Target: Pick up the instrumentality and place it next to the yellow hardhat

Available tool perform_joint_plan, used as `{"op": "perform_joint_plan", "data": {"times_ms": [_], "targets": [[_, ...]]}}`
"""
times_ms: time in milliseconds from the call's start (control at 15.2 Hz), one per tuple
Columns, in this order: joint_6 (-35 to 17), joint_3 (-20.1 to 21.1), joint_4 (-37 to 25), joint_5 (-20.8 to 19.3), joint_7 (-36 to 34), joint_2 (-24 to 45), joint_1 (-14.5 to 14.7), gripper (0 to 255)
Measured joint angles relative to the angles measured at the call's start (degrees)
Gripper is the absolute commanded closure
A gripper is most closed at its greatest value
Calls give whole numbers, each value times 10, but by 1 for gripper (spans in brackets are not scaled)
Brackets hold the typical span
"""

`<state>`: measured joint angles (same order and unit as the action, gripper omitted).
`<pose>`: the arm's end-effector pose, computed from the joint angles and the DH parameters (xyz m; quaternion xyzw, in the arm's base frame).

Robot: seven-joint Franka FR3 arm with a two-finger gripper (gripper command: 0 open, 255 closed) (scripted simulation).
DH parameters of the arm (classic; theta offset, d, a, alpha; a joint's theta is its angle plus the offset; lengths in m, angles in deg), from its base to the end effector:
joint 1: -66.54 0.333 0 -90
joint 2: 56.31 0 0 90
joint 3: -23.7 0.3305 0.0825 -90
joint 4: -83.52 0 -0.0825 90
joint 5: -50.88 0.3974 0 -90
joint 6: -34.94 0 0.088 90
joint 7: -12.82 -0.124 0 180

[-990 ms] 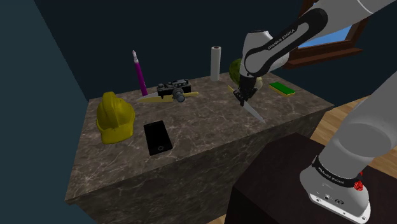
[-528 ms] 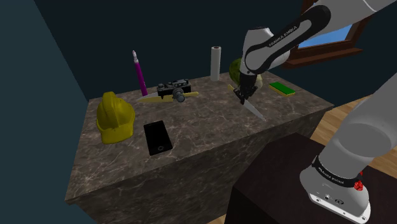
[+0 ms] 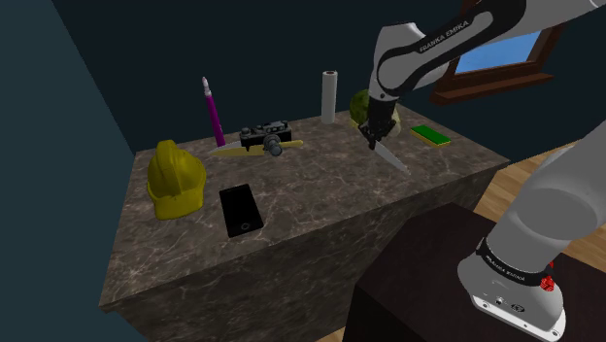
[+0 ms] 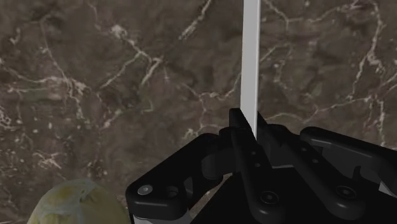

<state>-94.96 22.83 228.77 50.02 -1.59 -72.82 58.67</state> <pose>0.4321 -0.0669 0.3668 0.9806 -0.1957 0.0103 0.0031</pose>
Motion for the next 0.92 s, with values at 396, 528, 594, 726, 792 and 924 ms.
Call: {"op": "perform_joint_plan", "data": {"times_ms": [396,528,594,726,792,924], "targets": [[53,0,-30,0,0,-23,0,255],[71,0,-40,0,2,-31,0,255],[79,0,-44,0,1,-36,0,255],[96,0,-55,0,1,-41,0,255],[104,0,-60,0,1,-44,0,255],[120,1,-70,0,1,-50,0,255]]}}
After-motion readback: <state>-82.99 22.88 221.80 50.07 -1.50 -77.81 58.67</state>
